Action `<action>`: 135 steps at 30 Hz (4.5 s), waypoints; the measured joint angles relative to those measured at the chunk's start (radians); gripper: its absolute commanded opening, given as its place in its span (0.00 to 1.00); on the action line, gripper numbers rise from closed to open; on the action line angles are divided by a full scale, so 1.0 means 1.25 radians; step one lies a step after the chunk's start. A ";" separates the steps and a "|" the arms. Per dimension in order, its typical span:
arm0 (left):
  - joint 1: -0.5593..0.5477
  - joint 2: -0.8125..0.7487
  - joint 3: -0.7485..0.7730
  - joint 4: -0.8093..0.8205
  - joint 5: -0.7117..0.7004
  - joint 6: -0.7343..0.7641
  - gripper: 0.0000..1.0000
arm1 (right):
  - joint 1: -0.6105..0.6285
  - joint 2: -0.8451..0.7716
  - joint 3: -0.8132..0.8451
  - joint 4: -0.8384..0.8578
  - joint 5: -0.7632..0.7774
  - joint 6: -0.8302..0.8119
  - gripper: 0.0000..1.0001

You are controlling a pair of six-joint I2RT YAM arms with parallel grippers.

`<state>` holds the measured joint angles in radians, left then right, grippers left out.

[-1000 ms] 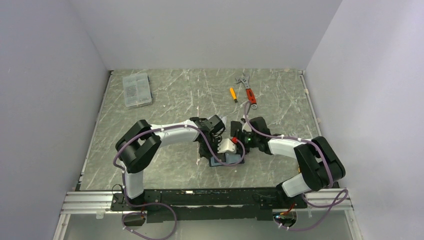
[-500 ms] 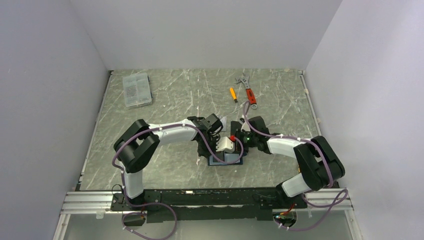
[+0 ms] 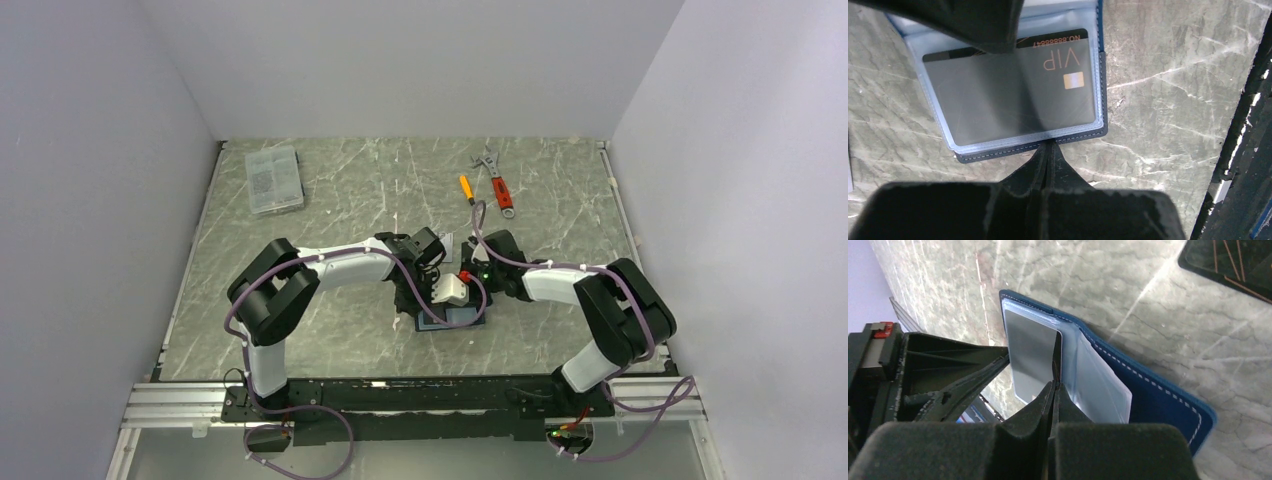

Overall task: Put the credit cards into the card holder
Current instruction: Insert the credit card into the card holder, then pick up the credit card from the center of the board.

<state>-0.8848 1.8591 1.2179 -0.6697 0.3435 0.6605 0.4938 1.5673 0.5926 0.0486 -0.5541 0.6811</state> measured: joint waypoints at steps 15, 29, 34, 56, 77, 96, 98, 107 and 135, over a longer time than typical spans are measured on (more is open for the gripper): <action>0.095 -0.048 0.035 -0.055 0.125 -0.009 0.00 | -0.085 -0.156 0.088 -0.206 0.074 -0.073 0.51; 0.183 0.014 0.271 -0.114 0.181 -0.044 0.02 | -0.208 0.007 0.270 -0.262 0.183 -0.132 0.43; 0.189 0.141 0.399 -0.108 0.186 -0.045 0.02 | -0.215 0.053 0.259 -0.247 0.172 -0.110 0.38; 0.268 0.185 0.298 -0.040 0.120 -0.010 0.02 | -0.094 0.254 0.392 -0.080 0.023 0.059 0.44; 0.211 0.241 0.358 -0.069 0.006 0.043 0.00 | -0.107 0.351 0.519 -0.144 0.047 0.064 0.46; 0.205 0.256 0.385 -0.106 0.006 0.073 0.00 | -0.108 0.390 0.534 -0.112 0.026 0.068 0.40; 0.205 0.256 0.385 -0.106 0.006 0.073 0.00 | -0.108 0.390 0.522 -0.089 0.019 0.079 0.38; 0.204 0.256 0.385 -0.108 0.013 0.084 0.00 | -0.110 0.395 0.410 0.112 -0.089 0.191 0.32; 0.314 0.185 0.389 -0.146 0.140 0.038 0.01 | -0.156 0.289 0.533 -0.177 0.091 0.000 0.54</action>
<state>-0.4927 2.0907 1.7039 -0.8528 0.5190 0.7086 0.2989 1.9289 1.2594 -0.1726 -0.4404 0.6807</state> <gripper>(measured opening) 0.013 0.536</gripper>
